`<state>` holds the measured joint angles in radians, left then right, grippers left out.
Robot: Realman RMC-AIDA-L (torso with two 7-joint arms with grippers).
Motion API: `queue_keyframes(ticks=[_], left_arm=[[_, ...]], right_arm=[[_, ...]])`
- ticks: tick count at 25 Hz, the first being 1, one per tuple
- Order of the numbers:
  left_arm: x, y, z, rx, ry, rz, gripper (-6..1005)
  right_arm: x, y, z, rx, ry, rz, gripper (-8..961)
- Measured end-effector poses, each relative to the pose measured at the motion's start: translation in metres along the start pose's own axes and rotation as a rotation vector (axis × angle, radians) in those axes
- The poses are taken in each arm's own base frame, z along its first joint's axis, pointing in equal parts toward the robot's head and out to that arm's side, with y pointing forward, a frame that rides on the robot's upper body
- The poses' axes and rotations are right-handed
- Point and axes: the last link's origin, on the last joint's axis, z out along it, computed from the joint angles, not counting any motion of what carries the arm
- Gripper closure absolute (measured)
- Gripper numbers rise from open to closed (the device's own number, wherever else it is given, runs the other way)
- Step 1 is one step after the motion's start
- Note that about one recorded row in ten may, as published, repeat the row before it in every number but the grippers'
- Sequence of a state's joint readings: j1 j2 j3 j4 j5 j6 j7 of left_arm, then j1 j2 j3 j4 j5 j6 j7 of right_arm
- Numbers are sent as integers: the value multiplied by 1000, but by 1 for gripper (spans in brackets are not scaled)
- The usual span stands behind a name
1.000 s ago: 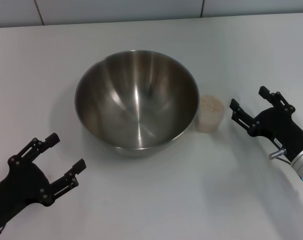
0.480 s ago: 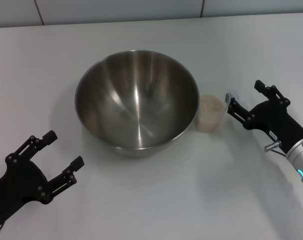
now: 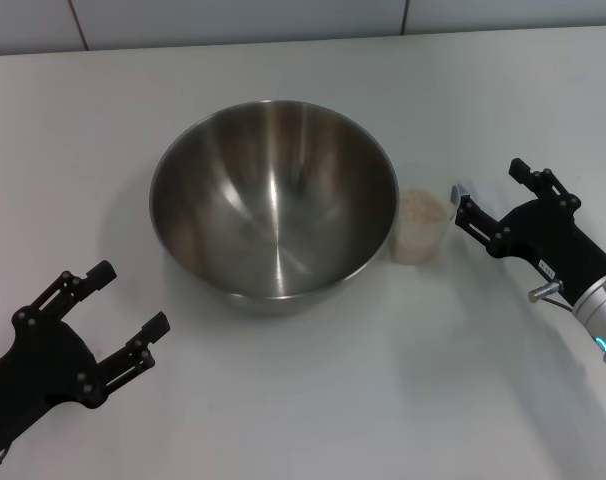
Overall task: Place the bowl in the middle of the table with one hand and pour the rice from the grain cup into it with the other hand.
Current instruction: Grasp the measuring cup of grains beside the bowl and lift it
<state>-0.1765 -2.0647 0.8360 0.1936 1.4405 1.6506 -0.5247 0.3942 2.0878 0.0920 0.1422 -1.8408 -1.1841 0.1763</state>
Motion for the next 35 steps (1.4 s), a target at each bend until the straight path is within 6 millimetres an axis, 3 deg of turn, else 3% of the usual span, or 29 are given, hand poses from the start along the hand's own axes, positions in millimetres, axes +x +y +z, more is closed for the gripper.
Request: queue_keyframes(ticks=[11,13,24,29,35], left_arm=[[0,1,1,-2,5,-2,172],[0,1,1,-1,6,-2,172],[0,1,2,-1,8,-6,172],[0,0,2,5,10,-9,172],[0,0,3,7,7,-9,172]], right_arm=[[-1,1,1,-3,-8,2,191],[-2,2,2,-7,-12,2,415],[-6,0,6,10,-24,17,658],[-6,0,6,13,-27,17,887],[-7,1,6,10,-32,18,936]])
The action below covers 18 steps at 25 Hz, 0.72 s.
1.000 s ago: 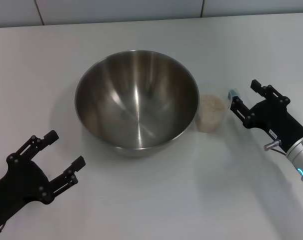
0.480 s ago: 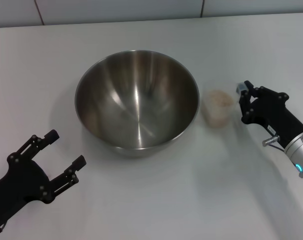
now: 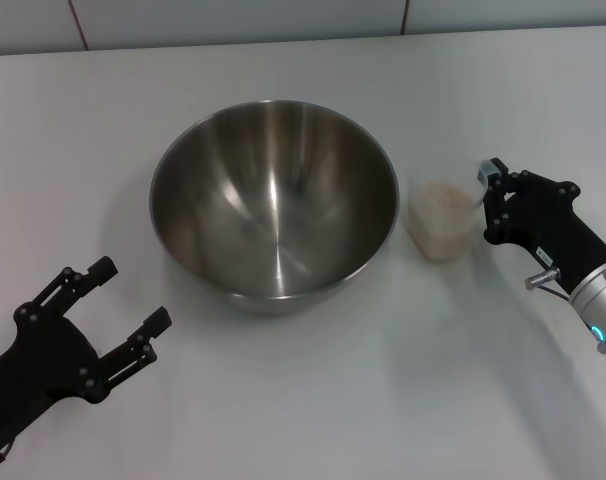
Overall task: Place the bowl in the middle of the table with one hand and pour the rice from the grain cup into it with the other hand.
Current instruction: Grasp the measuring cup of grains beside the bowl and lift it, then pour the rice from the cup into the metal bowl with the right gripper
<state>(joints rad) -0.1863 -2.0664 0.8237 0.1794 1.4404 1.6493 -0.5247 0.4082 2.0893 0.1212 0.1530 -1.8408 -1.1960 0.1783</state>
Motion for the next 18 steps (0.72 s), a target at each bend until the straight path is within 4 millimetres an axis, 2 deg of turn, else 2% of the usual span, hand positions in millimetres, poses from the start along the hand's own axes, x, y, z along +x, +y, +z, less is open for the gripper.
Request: queue_keyframes(ticks=[5,10,12,18], left_arm=[[0,0,0,0,0,0,172],[-1,0,0,-2,-6,1,172],[-1,0,0,-3,-8,1,172],[-2,0,0,-4,-11,1,172]], right_arm=[[-5,-3,-1,18,-39,7,936],[-26,-15,-1,51,-162,0,936],[-38,-17,6,41,-221,-14,936],[-56,-12,22,-2,-291,-29,936]])
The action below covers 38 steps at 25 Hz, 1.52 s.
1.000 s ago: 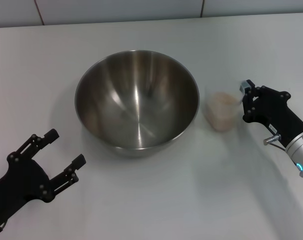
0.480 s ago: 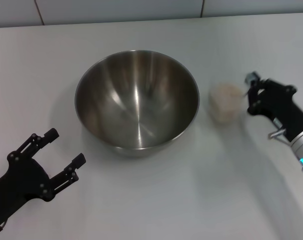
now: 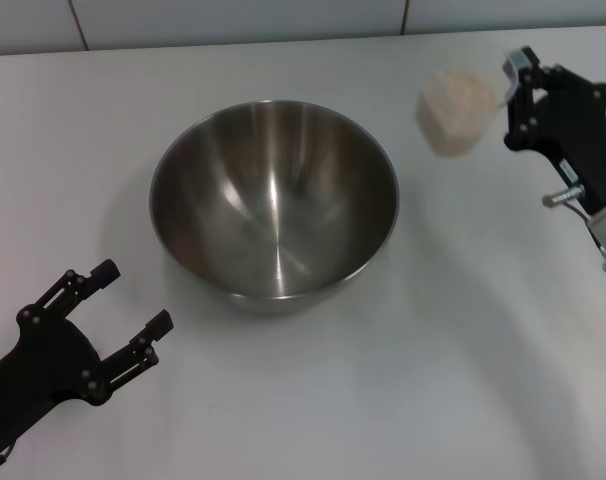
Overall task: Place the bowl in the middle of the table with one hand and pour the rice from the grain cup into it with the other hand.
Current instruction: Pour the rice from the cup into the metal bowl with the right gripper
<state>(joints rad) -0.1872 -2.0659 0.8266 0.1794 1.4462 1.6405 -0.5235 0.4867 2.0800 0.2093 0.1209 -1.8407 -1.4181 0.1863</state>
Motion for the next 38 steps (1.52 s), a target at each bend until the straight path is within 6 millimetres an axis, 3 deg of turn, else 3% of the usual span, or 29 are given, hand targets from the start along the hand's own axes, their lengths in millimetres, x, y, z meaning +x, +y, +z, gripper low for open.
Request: queue_keyframes(ticks=[6,19,26,38], left_arm=[[0,0,0,-2,-1,0,172],[0,0,1,-4,-1,1,172],[-1,0,0,-6,-7,1,172],[-1,1,-2,-6,-6,-1,172]], right_arm=[[-7,2,15,-24,-33,-9,936],[-11,3,23,-42,-42,-12,936],[-16,19,43,-204,-37,-1,936],[-12,71,79,-517,82,-48,936]])
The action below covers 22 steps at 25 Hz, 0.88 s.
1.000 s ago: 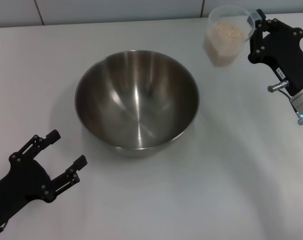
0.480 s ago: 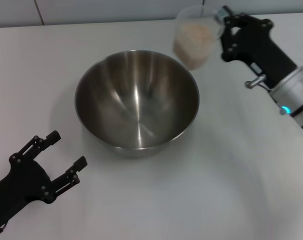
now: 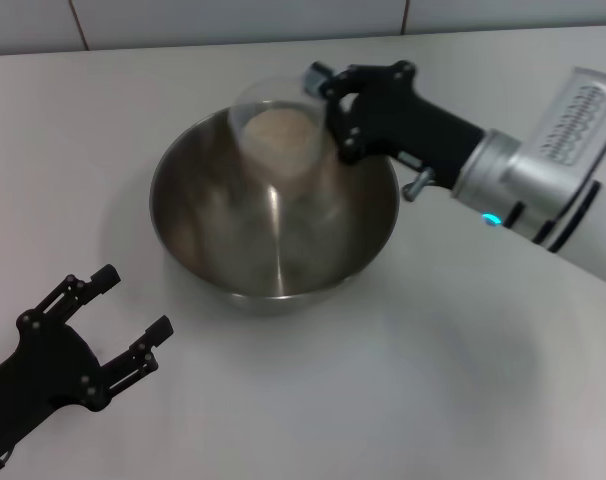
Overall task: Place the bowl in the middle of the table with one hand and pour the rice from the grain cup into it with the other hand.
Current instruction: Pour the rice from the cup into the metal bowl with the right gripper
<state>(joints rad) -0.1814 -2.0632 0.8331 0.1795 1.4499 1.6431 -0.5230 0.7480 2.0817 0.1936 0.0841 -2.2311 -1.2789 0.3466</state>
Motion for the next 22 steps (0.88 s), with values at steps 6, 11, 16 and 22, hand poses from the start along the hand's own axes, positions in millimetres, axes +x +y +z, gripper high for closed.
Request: queue_keyframes(ticks=[6,11,16,22], left_arm=[[0,0,-1,0,0,-1,172],[0,1,-1,1,-1,-2,172],[0,1,-1,1,-1,-2,172],[-1,1,-1,3,-4,-2,172]], right_arm=[[2,8,7,-45,26,-7,936],[3,7,6,-42,30,-6,936],[3,7,6,-42,30,-10,936],[1,6,10,-64,33,-197,936]])
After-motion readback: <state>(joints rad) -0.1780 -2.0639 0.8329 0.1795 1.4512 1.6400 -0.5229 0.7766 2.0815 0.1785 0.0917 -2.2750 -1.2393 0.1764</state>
